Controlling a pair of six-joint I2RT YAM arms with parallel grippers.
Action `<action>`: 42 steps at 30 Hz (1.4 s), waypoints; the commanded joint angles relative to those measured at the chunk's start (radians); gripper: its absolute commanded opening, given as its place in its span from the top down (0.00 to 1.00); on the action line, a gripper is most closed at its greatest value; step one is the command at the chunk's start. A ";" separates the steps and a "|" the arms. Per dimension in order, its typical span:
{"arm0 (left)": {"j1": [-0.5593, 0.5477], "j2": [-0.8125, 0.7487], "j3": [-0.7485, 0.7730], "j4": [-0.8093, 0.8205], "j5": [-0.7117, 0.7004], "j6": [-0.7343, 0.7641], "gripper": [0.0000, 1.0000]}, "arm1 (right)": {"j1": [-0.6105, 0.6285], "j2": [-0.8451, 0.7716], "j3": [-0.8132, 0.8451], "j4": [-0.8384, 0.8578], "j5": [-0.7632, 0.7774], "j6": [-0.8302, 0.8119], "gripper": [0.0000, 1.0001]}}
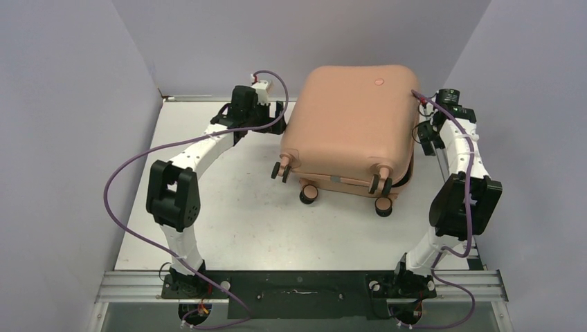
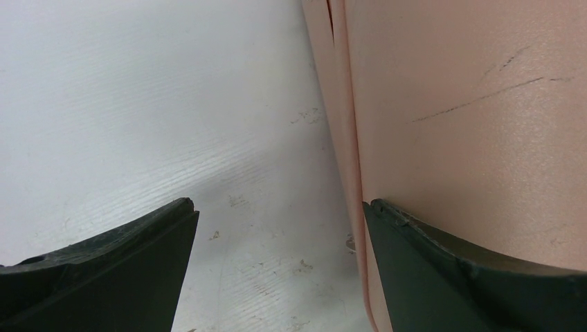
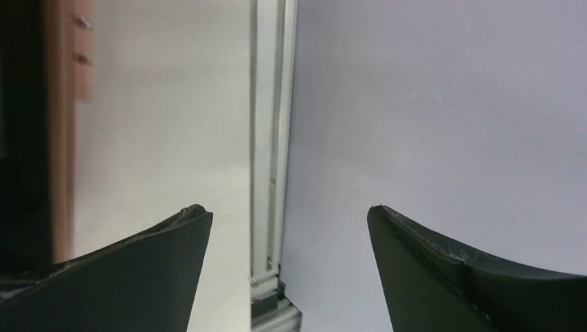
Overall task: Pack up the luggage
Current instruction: Close the luggage at the center of the board.
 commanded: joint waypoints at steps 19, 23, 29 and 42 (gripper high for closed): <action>-0.075 0.025 0.015 0.062 0.223 -0.111 0.04 | -0.138 -0.052 -0.010 -0.064 -0.296 -0.083 0.09; -0.090 0.033 0.010 0.065 0.234 -0.118 0.04 | -0.190 -0.054 -0.024 0.015 -0.540 0.079 0.09; -0.104 0.056 0.000 0.067 0.247 -0.127 0.04 | -0.199 -0.032 -0.084 0.165 -0.778 0.335 0.10; -0.101 0.085 0.015 0.041 0.234 -0.095 0.04 | -0.168 0.140 -0.141 0.285 -0.926 0.450 0.13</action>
